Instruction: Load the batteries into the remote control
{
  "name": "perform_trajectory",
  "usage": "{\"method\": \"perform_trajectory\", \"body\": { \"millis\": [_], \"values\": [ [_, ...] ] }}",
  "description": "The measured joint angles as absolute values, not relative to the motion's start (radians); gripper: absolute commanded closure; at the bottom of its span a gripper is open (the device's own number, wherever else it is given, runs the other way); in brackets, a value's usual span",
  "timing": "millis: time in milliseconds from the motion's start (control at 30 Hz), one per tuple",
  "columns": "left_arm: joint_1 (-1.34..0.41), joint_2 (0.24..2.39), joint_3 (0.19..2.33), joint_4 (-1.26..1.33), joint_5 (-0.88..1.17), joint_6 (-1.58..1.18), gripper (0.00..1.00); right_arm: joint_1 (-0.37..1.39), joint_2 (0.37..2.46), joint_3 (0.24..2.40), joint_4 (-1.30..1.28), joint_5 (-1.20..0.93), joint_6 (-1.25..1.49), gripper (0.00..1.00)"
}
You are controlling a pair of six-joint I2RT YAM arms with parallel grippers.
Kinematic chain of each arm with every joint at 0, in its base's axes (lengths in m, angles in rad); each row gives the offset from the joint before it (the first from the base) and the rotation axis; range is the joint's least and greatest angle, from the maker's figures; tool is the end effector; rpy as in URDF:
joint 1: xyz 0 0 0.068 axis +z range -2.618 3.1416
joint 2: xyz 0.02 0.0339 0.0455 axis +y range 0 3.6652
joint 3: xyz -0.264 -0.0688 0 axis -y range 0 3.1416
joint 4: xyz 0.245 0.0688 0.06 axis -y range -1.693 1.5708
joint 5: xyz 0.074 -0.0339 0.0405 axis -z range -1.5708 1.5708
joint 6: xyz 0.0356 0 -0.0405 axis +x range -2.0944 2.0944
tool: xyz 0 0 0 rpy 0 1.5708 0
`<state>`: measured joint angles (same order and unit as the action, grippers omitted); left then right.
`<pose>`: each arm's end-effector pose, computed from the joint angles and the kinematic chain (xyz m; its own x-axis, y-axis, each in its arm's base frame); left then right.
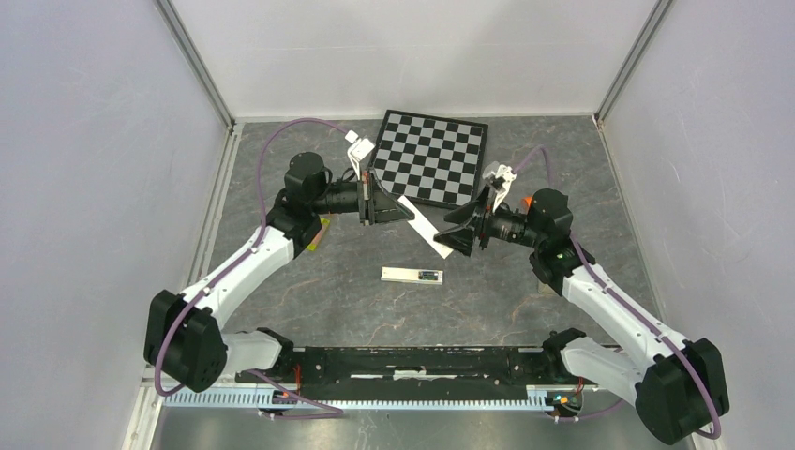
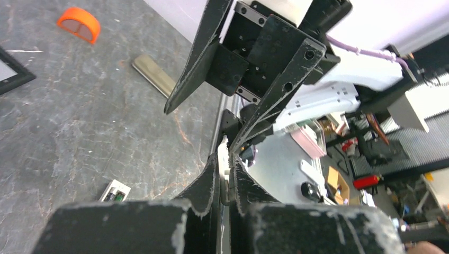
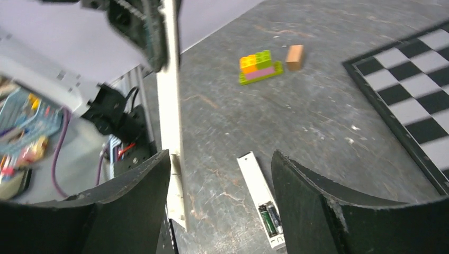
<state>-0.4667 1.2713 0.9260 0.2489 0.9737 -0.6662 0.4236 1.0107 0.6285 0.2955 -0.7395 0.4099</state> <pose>0.2426 -0.1552 0.3302 -0.6782 -0.0474 -0.7333 0.7237 0.1303 -0.6777 0.1992 0.1162 0.2928 -0.4373 0.1258 -0.8905 -0.8084 0.3788 0.4505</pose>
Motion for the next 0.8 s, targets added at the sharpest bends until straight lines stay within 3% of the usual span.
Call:
{"method": "perform_trajectory", "body": {
  "millis": [133,267,367,500,533,800],
  "values": [
    [-0.467,1.260,0.940,0.249,1.024,-0.642,0.98,0.448,1.013,0.653,0.271,-0.868,0.318,0.39],
    [-0.467,1.251,0.948,0.249,1.043,-0.636,0.94,0.474,1.013,0.664,0.263,-0.942,0.260,0.64],
    [-0.467,1.246,0.949,0.249,1.048,-0.635,0.60,0.488,1.013,0.672,0.256,-0.968,0.238,0.86],
    [-0.467,1.229,0.949,0.246,1.023,-0.643,0.21,0.505,1.016,0.685,0.249,-0.960,0.219,0.99],
    [-0.467,1.221,0.948,0.244,1.010,-0.647,0.16,0.509,1.016,0.688,0.245,-0.945,0.207,1.00],
    [-0.467,1.116,0.933,0.122,0.722,-0.749,0.09,0.713,1.024,0.813,0.081,-0.595,0.017,1.00]
  ]
}}
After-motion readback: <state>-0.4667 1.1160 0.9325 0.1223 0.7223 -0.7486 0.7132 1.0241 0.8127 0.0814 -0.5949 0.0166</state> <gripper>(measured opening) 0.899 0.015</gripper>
